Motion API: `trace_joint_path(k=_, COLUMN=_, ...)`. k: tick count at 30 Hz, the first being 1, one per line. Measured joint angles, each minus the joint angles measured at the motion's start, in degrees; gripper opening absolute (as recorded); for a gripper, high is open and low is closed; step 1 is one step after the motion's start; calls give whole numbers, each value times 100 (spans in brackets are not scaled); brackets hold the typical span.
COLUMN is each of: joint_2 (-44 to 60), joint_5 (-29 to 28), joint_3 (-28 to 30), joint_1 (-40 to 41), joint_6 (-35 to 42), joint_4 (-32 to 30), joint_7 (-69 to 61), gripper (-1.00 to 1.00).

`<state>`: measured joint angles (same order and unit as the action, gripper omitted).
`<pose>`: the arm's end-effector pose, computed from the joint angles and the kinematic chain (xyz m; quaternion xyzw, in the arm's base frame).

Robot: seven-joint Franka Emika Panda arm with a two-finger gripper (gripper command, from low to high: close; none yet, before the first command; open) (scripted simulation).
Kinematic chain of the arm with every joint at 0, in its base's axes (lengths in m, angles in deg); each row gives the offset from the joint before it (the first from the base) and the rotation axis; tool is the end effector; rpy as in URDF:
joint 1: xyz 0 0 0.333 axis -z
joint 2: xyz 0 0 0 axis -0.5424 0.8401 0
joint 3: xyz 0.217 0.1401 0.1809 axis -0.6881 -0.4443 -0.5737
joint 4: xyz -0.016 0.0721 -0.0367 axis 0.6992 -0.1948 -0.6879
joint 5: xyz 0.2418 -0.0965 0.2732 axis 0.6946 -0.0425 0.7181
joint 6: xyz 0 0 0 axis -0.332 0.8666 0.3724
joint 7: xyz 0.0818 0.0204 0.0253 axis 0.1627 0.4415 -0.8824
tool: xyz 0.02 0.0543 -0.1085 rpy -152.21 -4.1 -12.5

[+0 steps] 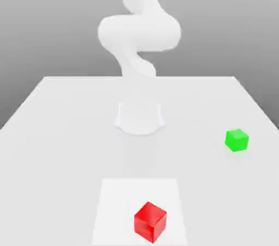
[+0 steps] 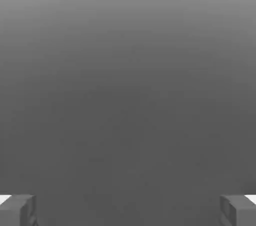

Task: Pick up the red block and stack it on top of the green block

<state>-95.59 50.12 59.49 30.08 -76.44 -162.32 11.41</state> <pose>0.3763 -0.0018 0.6597 -0.8773 0.3233 -0.3233 0.1457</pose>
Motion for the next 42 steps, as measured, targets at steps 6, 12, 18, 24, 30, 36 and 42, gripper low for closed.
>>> trace_joint_path(k=6, joint_2=1290, joint_5=342, joint_3=499, joint_1=-593, joint_6=-493, joint_4=-274, joint_7=-1379, gripper=0)
trace_joint_path(k=12, joint_2=2550, joint_5=690, joint_3=822, joint_1=-1022, joint_6=-972, joint_4=-541, joint_7=-2733, gripper=0)
trace_joint_path(k=18, joint_2=3784, joint_5=860, joint_3=885, joint_1=-1212, joint_6=-1462, joint_4=-811, joint_7=-3959, gripper=0)
trace_joint_path(k=24, joint_2=4929, joint_5=483, joint_3=890, joint_1=-1224, joint_6=-1992, joint_4=-1097, joint_7=-4792, gripper=0)
trace_joint_path(k=30, joint_2=6111, joint_5=826, joint_3=565, joint_1=-983, joint_6=-2909, joint_4=-980, joint_7=-5236, gripper=-100)
trace_joint_path(k=36, joint_2=6195, joint_5=856, joint_3=526, joint_1=-951, joint_6=-2964, joint_4=-967, joint_7=-5259, gripper=-100)
trace_joint_path(k=42, joint_2=5237, joint_5=401, joint_3=790, joint_1=-1153, joint_6=-2187, joint_4=-1135, joint_7=-4936, gripper=-100)
